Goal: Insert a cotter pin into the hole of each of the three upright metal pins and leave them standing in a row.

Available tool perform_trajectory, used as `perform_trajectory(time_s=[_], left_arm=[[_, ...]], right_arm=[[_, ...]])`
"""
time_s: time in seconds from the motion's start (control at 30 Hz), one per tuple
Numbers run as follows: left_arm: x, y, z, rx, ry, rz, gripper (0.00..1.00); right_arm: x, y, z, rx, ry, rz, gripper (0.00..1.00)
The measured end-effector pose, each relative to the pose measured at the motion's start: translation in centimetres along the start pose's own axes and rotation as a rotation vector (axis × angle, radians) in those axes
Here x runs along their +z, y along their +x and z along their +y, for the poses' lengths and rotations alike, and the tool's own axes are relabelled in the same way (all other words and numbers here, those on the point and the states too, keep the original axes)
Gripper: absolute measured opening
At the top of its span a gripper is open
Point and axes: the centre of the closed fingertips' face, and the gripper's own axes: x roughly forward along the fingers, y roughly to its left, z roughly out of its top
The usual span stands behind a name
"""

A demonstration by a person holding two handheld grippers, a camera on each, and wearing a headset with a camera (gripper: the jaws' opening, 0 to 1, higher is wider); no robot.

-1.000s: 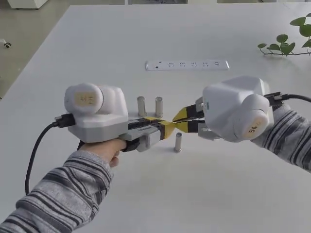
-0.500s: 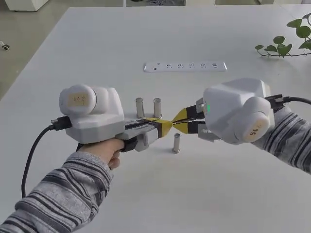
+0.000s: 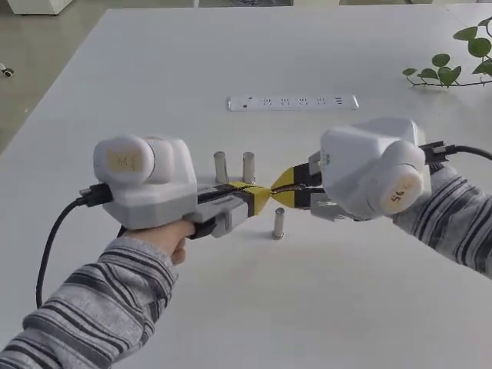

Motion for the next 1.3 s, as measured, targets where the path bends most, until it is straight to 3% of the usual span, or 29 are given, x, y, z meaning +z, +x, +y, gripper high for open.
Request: perform_trajectory(time_s=[0.2, 0.4, 0.6, 0.7, 0.77, 0.97, 1.3], left_arm=[[-0.2, -0.2, 0.0, -0.002, 0.179, 0.041, 0.0], [-1.0, -0.3, -0.2, -0.024, 0.319, 0.087, 0.0], [-2.0, -0.5, -0.1, -0.032, 0.525, 0.142, 0.0], [-2.5, -0.5, -0.7, -0.075, 0.567, 0.155, 0.0], [-2.9, -0.6, -1.0, -0.099, 0.627, 0.18, 0.0], [-3.5, -0.7, -2.0, -0.158, 0.697, 0.197, 0.0], [-3.6, -0.5, -3.3, -0.227, 0.728, 0.197, 0.0]], right_arm=[[-0.1, -0.1, 0.2, 0.006, 0.093, -0.022, 0.01], [-0.2, -0.4, 0.3, 0.033, 0.274, -0.075, 0.05], [-0.6, -0.7, 1.1, 0.107, 0.416, -0.11, 0.08], [-0.8, -0.7, 1.6, 0.148, 0.485, -0.129, 0.08], [-0.7, -0.7, 2.0, 0.165, 0.511, -0.14, 0.08], [-0.6, -0.8, 4.0, 0.256, 0.577, -0.149, 0.08], [-0.6, -0.7, 4.9, 0.302, 0.617, -0.159, 0.06]])
